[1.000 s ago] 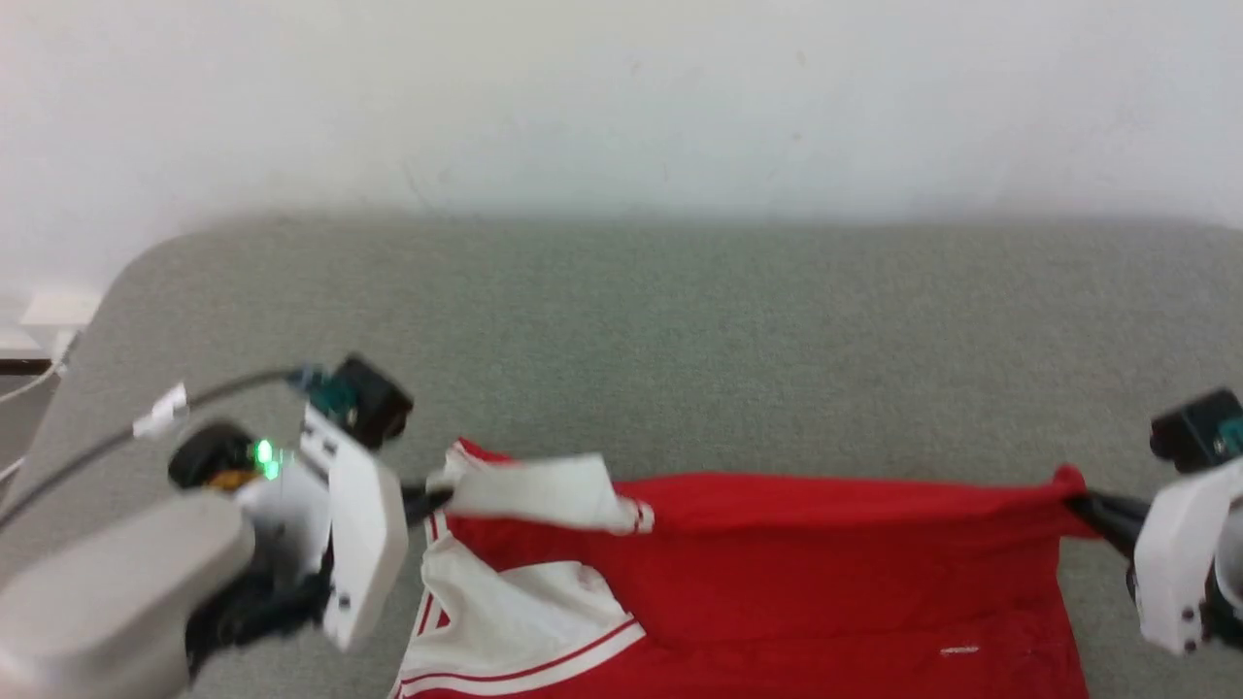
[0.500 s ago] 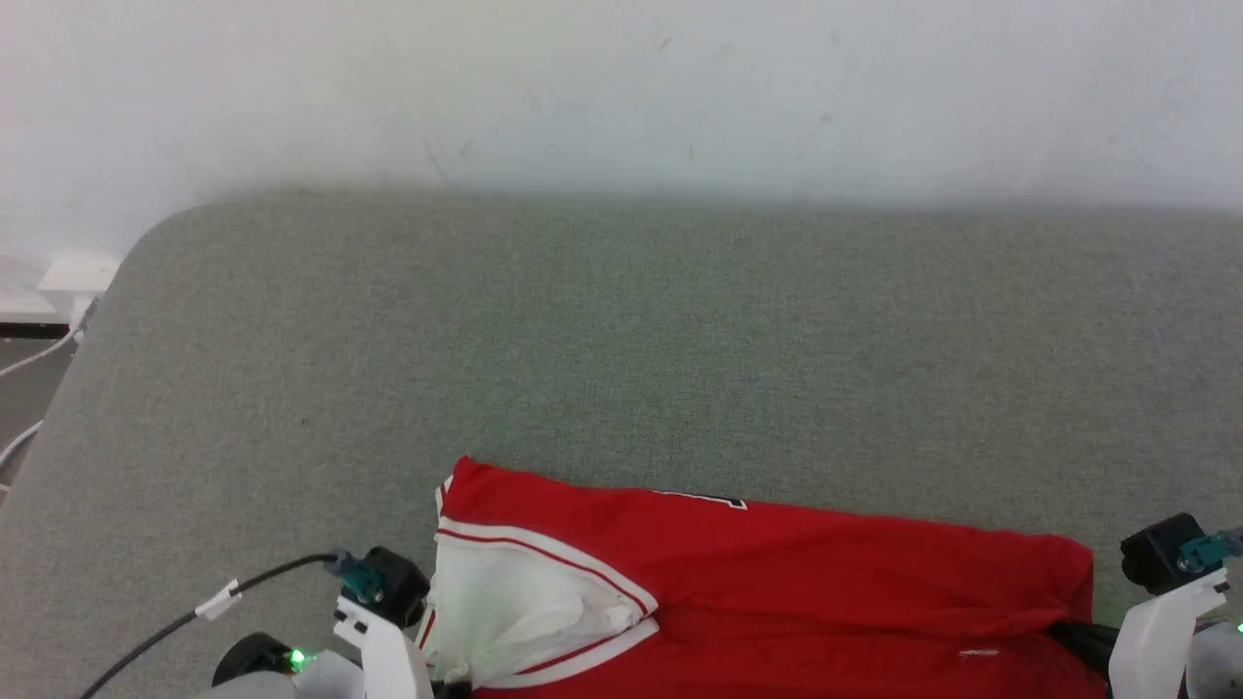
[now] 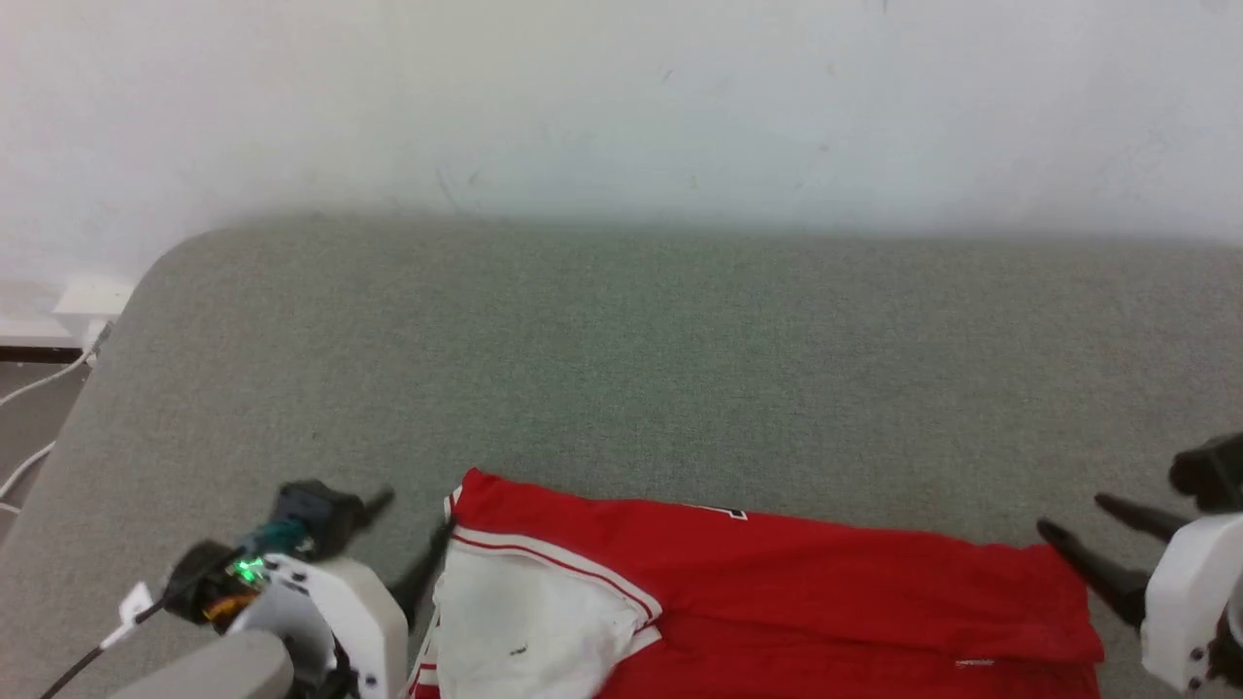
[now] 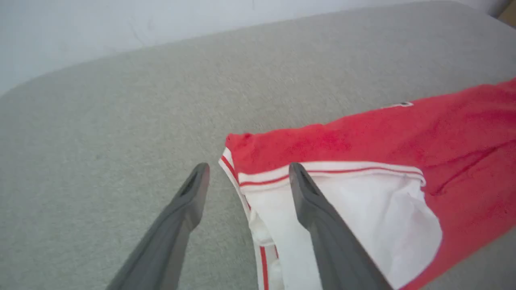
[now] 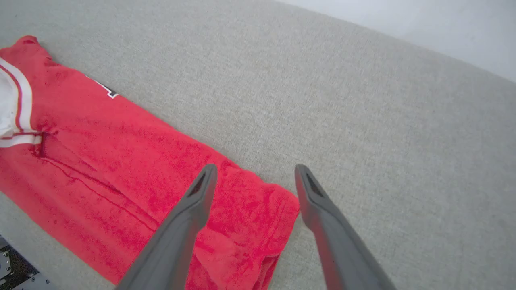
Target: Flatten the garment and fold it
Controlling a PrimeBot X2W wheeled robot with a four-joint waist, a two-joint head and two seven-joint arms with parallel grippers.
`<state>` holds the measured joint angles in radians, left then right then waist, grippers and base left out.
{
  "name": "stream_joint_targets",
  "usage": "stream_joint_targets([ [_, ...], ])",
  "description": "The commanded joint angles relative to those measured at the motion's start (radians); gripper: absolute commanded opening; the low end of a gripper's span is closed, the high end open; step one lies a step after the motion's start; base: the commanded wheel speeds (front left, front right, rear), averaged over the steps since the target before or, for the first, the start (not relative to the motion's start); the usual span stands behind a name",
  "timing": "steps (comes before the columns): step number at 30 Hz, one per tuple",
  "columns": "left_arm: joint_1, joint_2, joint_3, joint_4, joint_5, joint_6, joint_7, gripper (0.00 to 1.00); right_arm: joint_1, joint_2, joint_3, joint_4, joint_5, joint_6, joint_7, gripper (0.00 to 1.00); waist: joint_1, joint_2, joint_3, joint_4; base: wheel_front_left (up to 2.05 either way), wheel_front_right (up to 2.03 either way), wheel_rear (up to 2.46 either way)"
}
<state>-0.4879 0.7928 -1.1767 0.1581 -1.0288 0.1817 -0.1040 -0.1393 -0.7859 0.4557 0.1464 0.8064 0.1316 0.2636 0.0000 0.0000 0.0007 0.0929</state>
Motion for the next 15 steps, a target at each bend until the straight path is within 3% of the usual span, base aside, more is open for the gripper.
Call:
stream_joint_targets([
  [1, 0.022, -0.010, 0.046, -0.009, 0.024, 0.063, -0.090, 1.00, 0.019, -0.003, -0.041, -0.035, -0.013, -0.001, 0.014, 1.00, 0.0000, 0.0000, -0.005, 0.006, 0.00, 0.00, 0.00],
  [4, 0.038, -0.035, 0.120, -0.022, 0.073, 0.158, -0.149, 1.00, 0.045, -0.006, -0.104, -0.068, -0.025, -0.001, 0.061, 1.00, 0.0000, 0.0000, -0.003, 0.010, 0.00, 0.00, 0.00],
  [5, 0.038, -0.035, 0.120, -0.022, 0.073, 0.158, -0.149, 1.00, 0.045, -0.006, -0.104, -0.068, -0.025, -0.001, 0.061, 1.00, 0.0000, 0.0000, -0.003, 0.010, 0.00, 0.00, 0.00],
  [6, 0.048, -0.046, 0.152, -0.026, 0.094, 0.191, -0.154, 1.00, 0.056, -0.010, -0.123, -0.073, -0.030, -0.001, 0.083, 1.00, 0.0000, 0.0000, 0.000, 0.011, 0.00, 0.00, 0.00],
  [11, 0.150, -0.125, 0.393, -0.094, 0.293, 0.326, -0.157, 1.00, 0.117, -0.009, -0.204, -0.070, -0.008, -0.001, 0.203, 1.00, 0.0000, 0.0000, 0.017, 0.020, 0.00, 0.00, 0.00],
  [15, 0.269, -0.196, 0.560, -0.140, 0.449, 0.365, -0.157, 1.00, 0.150, 0.002, -0.224, -0.070, 0.020, -0.001, 0.299, 1.00, 0.0000, 0.0000, 0.032, 0.026, 0.00, 0.00, 0.00],
])
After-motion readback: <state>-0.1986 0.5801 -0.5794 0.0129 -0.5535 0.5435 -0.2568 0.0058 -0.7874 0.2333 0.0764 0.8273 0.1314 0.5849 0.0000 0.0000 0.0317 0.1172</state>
